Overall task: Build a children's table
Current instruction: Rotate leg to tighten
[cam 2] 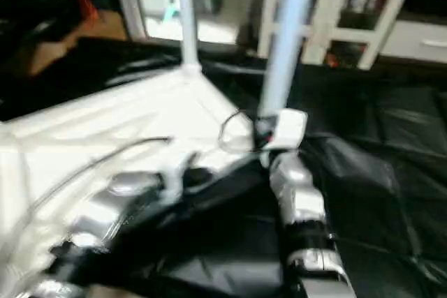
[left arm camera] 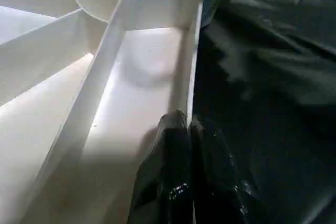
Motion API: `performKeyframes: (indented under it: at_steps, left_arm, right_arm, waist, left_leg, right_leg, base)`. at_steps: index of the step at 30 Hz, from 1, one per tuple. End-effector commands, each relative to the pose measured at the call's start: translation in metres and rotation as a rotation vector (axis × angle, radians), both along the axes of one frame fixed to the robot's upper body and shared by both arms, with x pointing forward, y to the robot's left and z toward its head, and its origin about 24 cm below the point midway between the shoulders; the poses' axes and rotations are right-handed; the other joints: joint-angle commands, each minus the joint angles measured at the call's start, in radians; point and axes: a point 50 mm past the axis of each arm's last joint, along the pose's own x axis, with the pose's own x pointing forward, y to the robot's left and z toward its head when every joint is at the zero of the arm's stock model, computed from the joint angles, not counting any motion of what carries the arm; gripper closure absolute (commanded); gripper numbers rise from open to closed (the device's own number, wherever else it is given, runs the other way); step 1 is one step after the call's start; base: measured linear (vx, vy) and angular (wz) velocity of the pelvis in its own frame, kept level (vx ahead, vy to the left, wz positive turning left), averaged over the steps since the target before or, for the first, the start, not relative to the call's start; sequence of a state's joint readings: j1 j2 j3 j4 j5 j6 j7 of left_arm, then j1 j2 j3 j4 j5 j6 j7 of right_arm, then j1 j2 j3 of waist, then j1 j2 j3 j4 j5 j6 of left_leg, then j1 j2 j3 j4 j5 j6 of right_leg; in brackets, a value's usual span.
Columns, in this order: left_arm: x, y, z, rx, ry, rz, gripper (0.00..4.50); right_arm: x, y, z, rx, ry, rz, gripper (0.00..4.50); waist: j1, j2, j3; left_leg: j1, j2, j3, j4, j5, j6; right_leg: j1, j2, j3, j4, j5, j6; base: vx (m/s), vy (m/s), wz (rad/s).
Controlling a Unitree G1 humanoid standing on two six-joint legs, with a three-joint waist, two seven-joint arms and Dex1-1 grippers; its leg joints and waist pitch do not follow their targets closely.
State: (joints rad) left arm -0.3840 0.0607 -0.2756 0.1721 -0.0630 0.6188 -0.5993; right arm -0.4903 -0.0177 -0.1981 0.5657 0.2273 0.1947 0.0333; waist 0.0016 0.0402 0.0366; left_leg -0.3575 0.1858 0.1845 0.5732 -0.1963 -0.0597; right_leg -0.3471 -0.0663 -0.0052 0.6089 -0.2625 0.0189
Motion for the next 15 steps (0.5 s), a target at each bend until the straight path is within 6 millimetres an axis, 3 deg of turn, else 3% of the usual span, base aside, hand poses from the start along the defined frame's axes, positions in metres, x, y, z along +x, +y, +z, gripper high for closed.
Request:
performKeyframes:
  at_steps: [1, 4, 5, 6, 7, 8, 9, 10, 13, 14, 15]
  left_arm:
    - [-0.003, -0.016, -0.007, -0.038, 0.024, 0.017, 4.5]
    - [-0.011, -0.004, -0.009, -0.036, 0.006, -0.073, 4.5]
    - [-0.016, 0.011, -0.011, -0.016, 0.006, -0.121, 4.5]
    - [-0.019, 0.022, -0.013, 0.002, 0.004, -0.152, 4.5]
    - [-0.022, 0.032, -0.014, 0.012, 0.005, -0.177, 4.5]
    - [-0.025, 0.04, -0.014, 0.018, 0.006, -0.198, 4.5]
    - [-0.032, 0.06, -0.015, 0.031, 0.012, -0.253, 4.5]
    - [-0.033, 0.061, -0.015, 0.032, 0.013, -0.258, 4.5]
    - [-0.04, 0.097, -0.017, 0.089, 0.048, -0.283, 4.5]
    - [-0.04, 0.105, -0.017, 0.101, 0.045, -0.267, 4.5]
    - [-0.039, 0.11, -0.017, 0.108, 0.043, -0.255, 4.5]
  right_arm:
    - [-0.024, 0.042, -0.043, 0.14, 0.193, 0.112, 1.71]
    - [-0.019, 0.042, -0.03, 0.153, 0.1, 0.222, 1.72]
    - [-0.015, 0.037, -0.019, 0.146, 0.017, 0.305, 1.72]
    - [-0.013, 0.031, -0.011, 0.138, -0.033, 0.361, 1.03]
    - [-0.012, 0.024, -0.006, 0.116, -0.061, 0.403, 1.03]
    - [-0.012, 0.018, -0.002, 0.097, -0.078, 0.434, 1.03]
    - [-0.012, 0.001, 0.004, 0.047, -0.106, 0.506, 0.96]
    - [-0.013, -0.001, 0.005, 0.043, -0.108, 0.512, 0.83]
    - [-0.023, -0.029, 0.013, -0.039, -0.112, 0.725, 0.55]
    - [-0.026, -0.036, 0.012, -0.087, -0.097, 0.777, 0.48]
    - [-0.029, -0.04, 0.012, -0.12, -0.084, 0.812, 0.25]
  waist:
    - [-0.005, -0.013, -0.021]
    - [-0.004, -0.013, -0.022]
    - [-0.005, -0.006, -0.031]
    - [-0.012, -0.01, -0.033]
    - [-0.017, -0.006, -0.034]
    - [-0.02, -0.006, -0.032]
    - [-0.024, -0.007, -0.032]
    - [-0.025, -0.007, -0.035]
    - [-0.019, 0.001, -0.044]
    - [-0.018, -0.005, -0.049]
    - [-0.015, -0.003, -0.049]
  left_leg:
    - [0.007, 0.038, -0.018, -0.079, -0.262, -0.037]
    - [0.002, 0.036, -0.017, -0.076, -0.235, -0.016]
    - [-0.005, 0.036, -0.02, -0.071, -0.169, 0.0]
    - [-0.013, 0.034, -0.019, -0.067, -0.143, 0.023]
    - [-0.014, 0.034, -0.019, -0.063, -0.121, 0.036]
    - [-0.013, 0.034, -0.019, -0.064, -0.126, 0.042]
    - [-0.013, 0.032, -0.021, -0.063, -0.13, 0.049]
    - [-0.012, 0.032, -0.022, -0.06, -0.118, 0.052]
    - [-0.008, 0.036, -0.02, -0.05, -0.027, 0.094]
    - [-0.008, 0.035, -0.019, -0.042, 0.015, 0.113]
    - [-0.01, 0.035, -0.018, -0.038, 0.053, 0.13]
  right_leg:
    - [-0.007, -0.051, 0.032, -0.093, -0.147, -0.146]
    - [-0.002, -0.051, 0.03, -0.089, -0.081, -0.149]
    - [0.008, -0.051, 0.027, -0.078, 0.02, -0.156]
    - [0.015, -0.048, 0.025, -0.073, 0.088, -0.162]
    - [0.017, -0.048, 0.023, -0.07, 0.14, -0.177]
    - [0.015, -0.047, 0.022, -0.071, 0.15, -0.187]
    - [0.019, -0.046, 0.02, -0.071, 0.142, -0.201]
    - [0.022, -0.045, 0.02, -0.069, 0.15, -0.208]
    - [0.023, -0.038, 0.017, -0.05, 0.317, -0.237]
    - [0.024, -0.033, 0.014, -0.042, 0.402, -0.244]
    - [0.023, -0.034, 0.013, -0.035, 0.464, -0.247]
  base:
    - [0.0, 0.0, 0.0]
    - [0.0, 0.0, 0.0]
    - [0.0, 0.0, 0.0]
    - [0.0, 0.0, 0.0]
    - [0.0, 0.0, 0.0]
    - [0.0, 0.0, 0.0]
    - [0.0, 0.0, 0.0]
    - [0.0, 0.0, 0.0]
    - [0.0, 0.0, 0.0]
    - [0.0, 0.0, 0.0]
    - [0.0, 0.0, 0.0]
